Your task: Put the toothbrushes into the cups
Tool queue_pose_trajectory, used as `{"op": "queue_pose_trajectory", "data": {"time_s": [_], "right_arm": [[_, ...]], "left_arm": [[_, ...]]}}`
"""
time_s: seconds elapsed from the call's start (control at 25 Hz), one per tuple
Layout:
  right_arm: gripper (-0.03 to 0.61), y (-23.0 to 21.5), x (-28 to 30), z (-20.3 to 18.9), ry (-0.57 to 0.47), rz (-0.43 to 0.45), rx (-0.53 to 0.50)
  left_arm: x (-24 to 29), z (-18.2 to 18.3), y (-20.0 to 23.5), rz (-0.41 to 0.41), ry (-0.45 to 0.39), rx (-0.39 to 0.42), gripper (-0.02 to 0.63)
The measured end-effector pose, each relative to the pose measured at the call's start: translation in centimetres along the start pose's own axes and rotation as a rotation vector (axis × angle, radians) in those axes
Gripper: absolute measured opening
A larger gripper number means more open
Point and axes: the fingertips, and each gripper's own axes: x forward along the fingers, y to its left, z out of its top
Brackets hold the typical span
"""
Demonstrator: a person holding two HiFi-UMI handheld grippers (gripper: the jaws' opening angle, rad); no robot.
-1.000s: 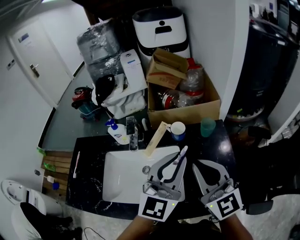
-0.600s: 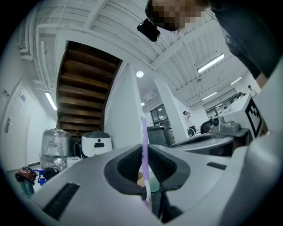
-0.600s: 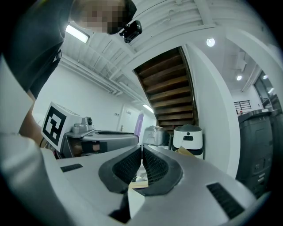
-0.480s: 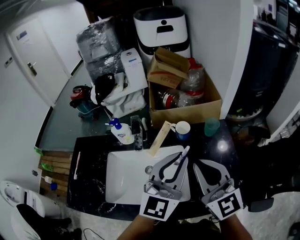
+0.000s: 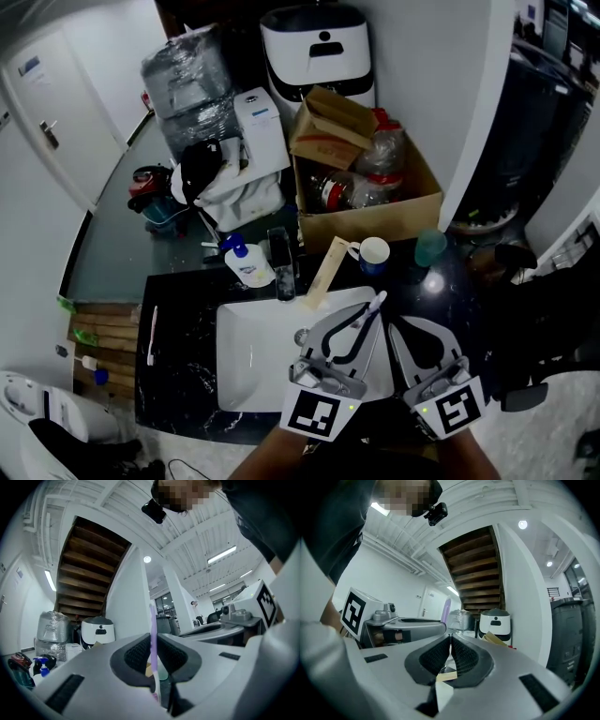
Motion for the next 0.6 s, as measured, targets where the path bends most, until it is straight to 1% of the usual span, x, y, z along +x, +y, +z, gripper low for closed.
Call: {"op": "queue_pose_trajectory", "data": {"time_s": [0.24,0.44,0.6], "right_arm": [[0.035,-0.4,0.8,-0.7,0.021,0.011,0.0],[0.035,-2.8,2.2,-0.8,0.005,0.031,0.021],[0.035,-5.5,3.4,-1.6,0.018,0.052,0.038]], "left_arm": [[0.7,-0.8,0.7,0.002,0.009,-0.004,0.048],[3.1,-1.6,1.8,0.035,0.01,-0.009,0.048],[6.0,-2.3,2.5,0.063,0.024,-0.012,0.048]]}}
